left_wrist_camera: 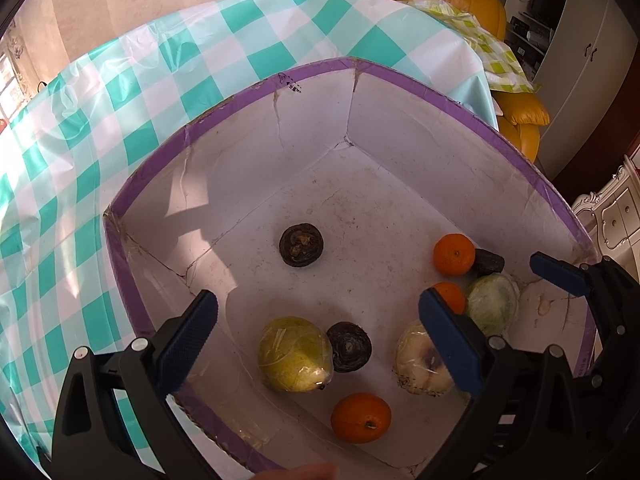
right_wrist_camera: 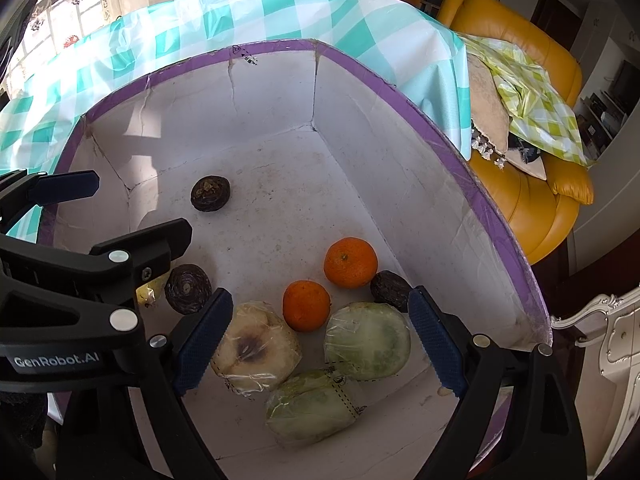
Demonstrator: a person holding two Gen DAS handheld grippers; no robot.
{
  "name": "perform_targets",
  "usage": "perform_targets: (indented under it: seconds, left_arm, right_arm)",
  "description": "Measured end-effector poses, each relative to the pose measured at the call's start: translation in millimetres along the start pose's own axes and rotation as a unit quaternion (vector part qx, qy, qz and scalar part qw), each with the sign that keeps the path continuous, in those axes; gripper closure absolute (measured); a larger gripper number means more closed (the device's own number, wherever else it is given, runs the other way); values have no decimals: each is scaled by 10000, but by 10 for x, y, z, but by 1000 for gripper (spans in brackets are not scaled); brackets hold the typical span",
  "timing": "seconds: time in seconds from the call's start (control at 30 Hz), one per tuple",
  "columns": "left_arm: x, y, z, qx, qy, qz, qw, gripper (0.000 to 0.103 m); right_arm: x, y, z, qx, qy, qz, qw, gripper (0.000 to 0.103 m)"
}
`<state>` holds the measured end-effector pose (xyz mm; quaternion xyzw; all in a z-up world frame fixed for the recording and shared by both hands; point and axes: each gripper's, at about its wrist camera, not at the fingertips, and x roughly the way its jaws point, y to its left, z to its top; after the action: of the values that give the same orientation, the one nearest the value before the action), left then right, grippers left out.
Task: Organize fruits
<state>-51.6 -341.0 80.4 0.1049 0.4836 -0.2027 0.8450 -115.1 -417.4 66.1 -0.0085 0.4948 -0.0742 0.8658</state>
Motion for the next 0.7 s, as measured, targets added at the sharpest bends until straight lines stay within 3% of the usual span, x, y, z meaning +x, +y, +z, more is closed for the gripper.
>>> perform_targets:
  seconds: [0.7]
  left_arm:
    - [10,-2,3,17,25,19,10000,2]
  right_arm:
    - [1,-1,-5,12,-3,7,10000,17]
